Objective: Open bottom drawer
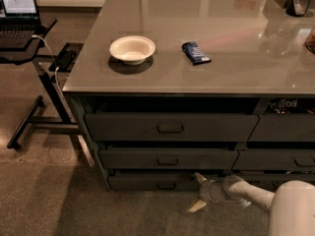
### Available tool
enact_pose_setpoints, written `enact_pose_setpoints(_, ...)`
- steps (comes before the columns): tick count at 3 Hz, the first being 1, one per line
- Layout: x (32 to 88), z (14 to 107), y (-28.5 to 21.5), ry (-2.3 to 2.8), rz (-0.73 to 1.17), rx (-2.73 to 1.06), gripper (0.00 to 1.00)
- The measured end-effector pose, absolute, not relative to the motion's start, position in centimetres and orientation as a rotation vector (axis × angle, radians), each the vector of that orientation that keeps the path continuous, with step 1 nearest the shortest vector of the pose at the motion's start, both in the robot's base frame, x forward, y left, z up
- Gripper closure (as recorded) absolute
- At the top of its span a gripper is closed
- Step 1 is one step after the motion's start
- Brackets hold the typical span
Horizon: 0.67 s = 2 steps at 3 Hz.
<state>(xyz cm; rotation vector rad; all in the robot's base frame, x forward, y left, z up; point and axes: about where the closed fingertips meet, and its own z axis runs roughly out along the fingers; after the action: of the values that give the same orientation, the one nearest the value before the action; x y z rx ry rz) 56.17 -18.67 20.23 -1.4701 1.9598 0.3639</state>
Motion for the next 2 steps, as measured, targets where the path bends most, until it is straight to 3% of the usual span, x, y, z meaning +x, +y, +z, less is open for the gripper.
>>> enact_pose_setpoints(2,59.5,19.2,-19.9,1.930,0.272,-1.502,0.00)
